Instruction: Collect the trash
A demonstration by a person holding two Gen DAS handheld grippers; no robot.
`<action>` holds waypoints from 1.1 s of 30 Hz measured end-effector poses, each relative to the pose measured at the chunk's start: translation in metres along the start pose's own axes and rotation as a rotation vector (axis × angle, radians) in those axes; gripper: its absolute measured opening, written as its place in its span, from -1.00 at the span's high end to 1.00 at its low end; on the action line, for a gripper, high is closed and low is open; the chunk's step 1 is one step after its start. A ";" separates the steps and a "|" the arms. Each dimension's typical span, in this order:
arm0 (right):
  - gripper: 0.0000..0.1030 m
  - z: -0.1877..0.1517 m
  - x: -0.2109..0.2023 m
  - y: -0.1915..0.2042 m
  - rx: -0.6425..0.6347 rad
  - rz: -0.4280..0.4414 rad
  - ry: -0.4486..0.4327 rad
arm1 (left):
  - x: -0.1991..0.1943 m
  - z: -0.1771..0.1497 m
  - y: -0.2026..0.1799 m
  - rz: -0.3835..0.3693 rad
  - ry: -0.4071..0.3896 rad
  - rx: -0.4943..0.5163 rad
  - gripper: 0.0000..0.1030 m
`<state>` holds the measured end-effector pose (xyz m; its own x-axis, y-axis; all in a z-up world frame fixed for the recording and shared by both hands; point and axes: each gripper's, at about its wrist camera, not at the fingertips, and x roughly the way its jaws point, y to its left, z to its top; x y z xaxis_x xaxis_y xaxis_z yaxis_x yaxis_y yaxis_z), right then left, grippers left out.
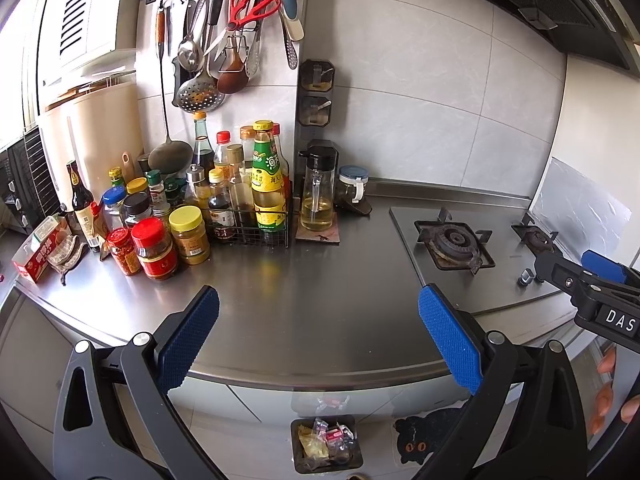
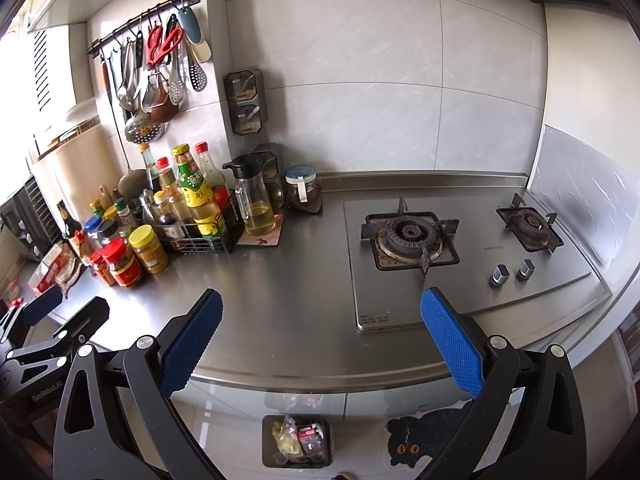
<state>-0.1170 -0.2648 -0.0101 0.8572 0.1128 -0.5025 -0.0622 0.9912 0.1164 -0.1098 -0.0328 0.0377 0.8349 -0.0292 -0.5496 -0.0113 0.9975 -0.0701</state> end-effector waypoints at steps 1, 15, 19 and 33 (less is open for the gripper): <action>-0.94 0.000 0.000 0.000 0.000 -0.001 0.000 | 0.001 0.000 0.001 -0.001 0.000 0.000 -0.84; -0.94 0.001 0.004 -0.002 0.002 0.000 0.003 | 0.003 0.001 -0.002 -0.006 0.006 0.005 -0.84; -0.94 0.000 0.004 -0.004 0.005 -0.003 0.003 | 0.004 0.000 -0.005 -0.009 0.009 0.006 -0.84; -0.94 -0.004 0.010 -0.007 0.025 0.008 0.020 | 0.001 0.001 -0.008 0.005 0.003 -0.014 -0.84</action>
<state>-0.1103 -0.2698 -0.0197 0.8461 0.1227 -0.5187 -0.0565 0.9883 0.1416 -0.1081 -0.0403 0.0382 0.8333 -0.0241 -0.5524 -0.0235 0.9966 -0.0788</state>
